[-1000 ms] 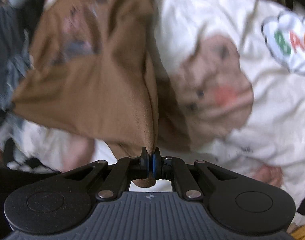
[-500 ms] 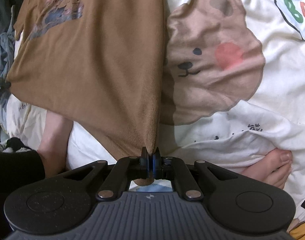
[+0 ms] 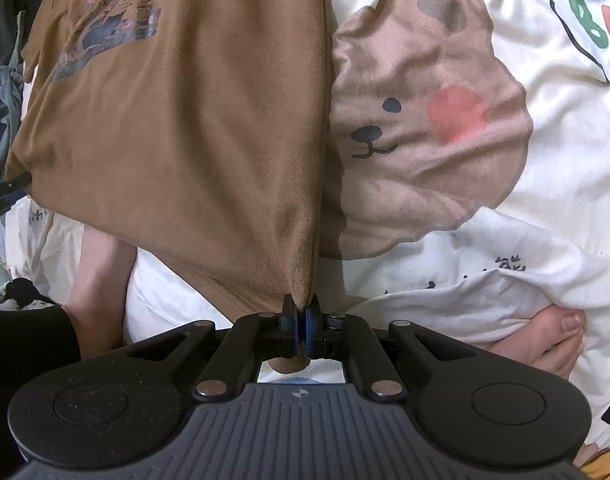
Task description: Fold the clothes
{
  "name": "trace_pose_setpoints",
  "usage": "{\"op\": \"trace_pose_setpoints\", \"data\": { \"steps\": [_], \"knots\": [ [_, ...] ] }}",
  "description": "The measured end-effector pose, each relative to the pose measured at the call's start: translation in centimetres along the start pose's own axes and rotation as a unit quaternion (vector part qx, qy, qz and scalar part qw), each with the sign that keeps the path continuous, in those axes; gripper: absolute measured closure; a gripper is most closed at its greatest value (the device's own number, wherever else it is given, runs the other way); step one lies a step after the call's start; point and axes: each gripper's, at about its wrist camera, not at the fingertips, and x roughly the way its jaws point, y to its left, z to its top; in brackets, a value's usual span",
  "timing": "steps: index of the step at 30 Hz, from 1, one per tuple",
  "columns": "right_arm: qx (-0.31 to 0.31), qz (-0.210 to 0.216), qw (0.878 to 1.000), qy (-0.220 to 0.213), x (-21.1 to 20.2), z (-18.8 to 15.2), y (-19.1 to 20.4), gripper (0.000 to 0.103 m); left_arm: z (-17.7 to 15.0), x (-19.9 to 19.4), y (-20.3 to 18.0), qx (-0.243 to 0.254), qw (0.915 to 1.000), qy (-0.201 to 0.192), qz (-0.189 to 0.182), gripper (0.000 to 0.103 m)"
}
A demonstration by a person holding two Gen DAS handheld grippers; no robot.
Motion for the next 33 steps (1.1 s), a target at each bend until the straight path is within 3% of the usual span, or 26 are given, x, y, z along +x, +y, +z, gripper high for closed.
{"op": "trace_pose_setpoints", "data": {
  "steps": [8, 12, 23, 30, 33],
  "knots": [
    [0.001, 0.005, 1.000, -0.006, -0.3, 0.3, -0.2, 0.102, 1.9, -3.2, -3.3, 0.003, 0.9971, 0.009, -0.076, 0.102],
    [-0.001, 0.007, 1.000, -0.006, -0.1, 0.2, 0.0, 0.102, 3.6, -3.7, -7.1, 0.037, 0.9946, 0.006, -0.097, 0.102],
    [0.008, 0.017, 1.000, -0.013, 0.0, 0.2, -0.3, 0.102, 7.2, 2.1, -14.9, 0.102, 0.9882, 0.033, -0.110, 0.102],
    [0.017, 0.018, 1.000, -0.010, 0.3, 0.3, -0.8, 0.102, 8.4, 8.4, -17.7, 0.104, 0.9866, 0.070, -0.105, 0.100],
    [0.023, 0.017, 1.000, -0.008, 0.6, 0.4, -1.0, 0.102, 8.6, 10.7, -17.9, 0.100, 0.9880, 0.083, -0.084, 0.093]
  ]
}}
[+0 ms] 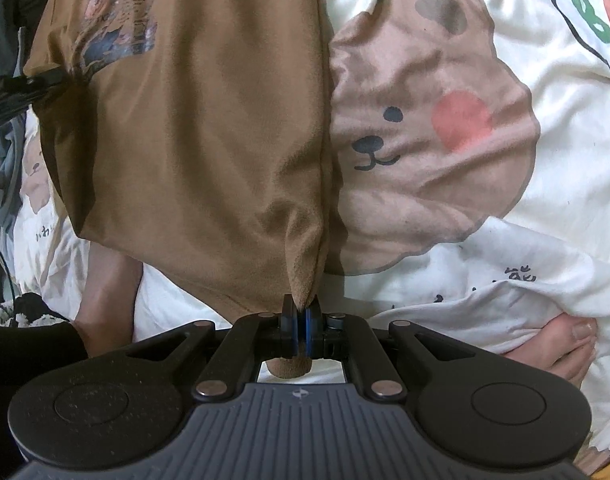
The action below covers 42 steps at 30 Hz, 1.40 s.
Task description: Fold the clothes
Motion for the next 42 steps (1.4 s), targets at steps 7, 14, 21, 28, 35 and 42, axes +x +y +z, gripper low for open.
{"op": "trace_pose_setpoints", "data": {
  "steps": [7, 14, 21, 28, 35, 42],
  "knots": [
    [0.009, 0.001, 1.000, 0.007, 0.8, 0.1, -0.5, 0.102, -0.1, 0.8, 0.7, -0.018, 0.9998, 0.002, 0.003, 0.078],
    [0.002, 0.001, 1.000, 0.005, 1.2, 0.0, 0.2, 0.101, -1.4, -5.3, 0.0, 0.006, 0.9973, -0.073, 0.005, 0.065],
    [-0.002, -0.004, 1.000, 0.000, 1.0, -0.1, 0.4, 0.101, -3.8, -9.5, 1.8, 0.011, 0.9928, -0.116, 0.029, 0.066],
    [-0.005, -0.008, 1.000, -0.006, 0.7, 0.0, 0.7, 0.101, -5.3, -8.4, 4.2, 0.009, 0.9936, -0.095, 0.061, 0.073],
    [0.006, -0.009, 1.000, -0.006, 0.9, 0.1, 0.1, 0.101, -5.4, -6.0, 3.8, 0.055, 0.9917, -0.083, 0.082, 0.072],
    [0.013, -0.006, 1.000, 0.000, 1.4, 0.0, -0.2, 0.101, -4.9, -4.5, 4.0, 0.068, 0.9928, -0.077, 0.061, 0.059]
  ]
}}
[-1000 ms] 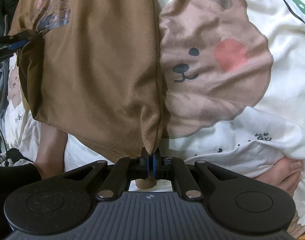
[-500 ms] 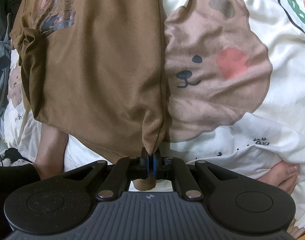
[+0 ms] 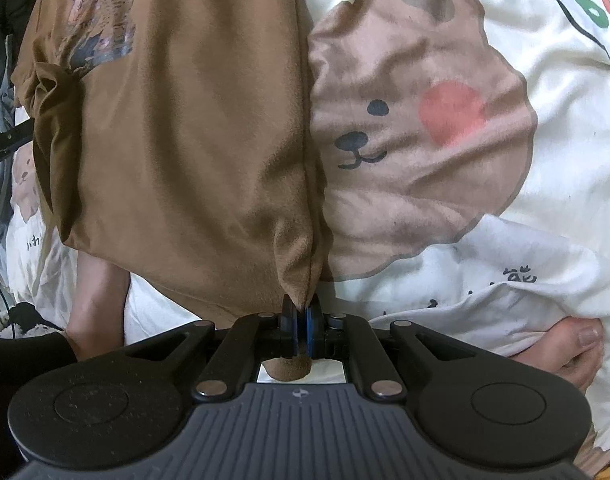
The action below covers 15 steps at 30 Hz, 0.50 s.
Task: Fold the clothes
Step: 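Hold the shirt with both tools and pull the hem straight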
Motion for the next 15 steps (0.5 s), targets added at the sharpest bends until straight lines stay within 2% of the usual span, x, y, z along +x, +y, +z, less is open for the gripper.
{"op": "trace_pose_setpoints", "data": {
  "steps": [6, 10, 11, 12, 14, 15],
  "knots": [
    [-0.008, -0.007, 1.000, 0.003, 0.2, 0.1, 0.7, 0.101, -0.2, 1.2, -0.4, 0.037, 0.9993, 0.005, -0.006, 0.059],
    [-0.011, -0.007, 1.000, 0.003, 0.3, 0.0, 0.9, 0.101, -0.6, 1.1, -0.6, 0.060, 0.9978, 0.012, -0.023, 0.060],
    [-0.010, -0.007, 1.000, 0.003, 0.3, 0.0, 0.8, 0.101, -0.6, 0.9, -0.6, 0.066, 0.9973, 0.012, -0.029, 0.062],
    [-0.028, -0.012, 0.999, 0.011, 0.1, 2.0, 0.8, 0.101, -0.6, 0.7, -0.7, 0.071, 0.9968, 0.012, -0.035, 0.065],
    [-0.027, -0.011, 0.999, 0.014, 0.1, 2.4, 0.8, 0.100, -0.6, 0.4, -0.6, 0.080, 0.9959, 0.007, -0.043, 0.076],
    [-0.030, -0.011, 0.999, 0.015, 0.3, 2.2, 1.1, 0.100, -0.6, 0.4, -0.6, 0.083, 0.9956, 0.004, -0.043, 0.088]
  ]
}}
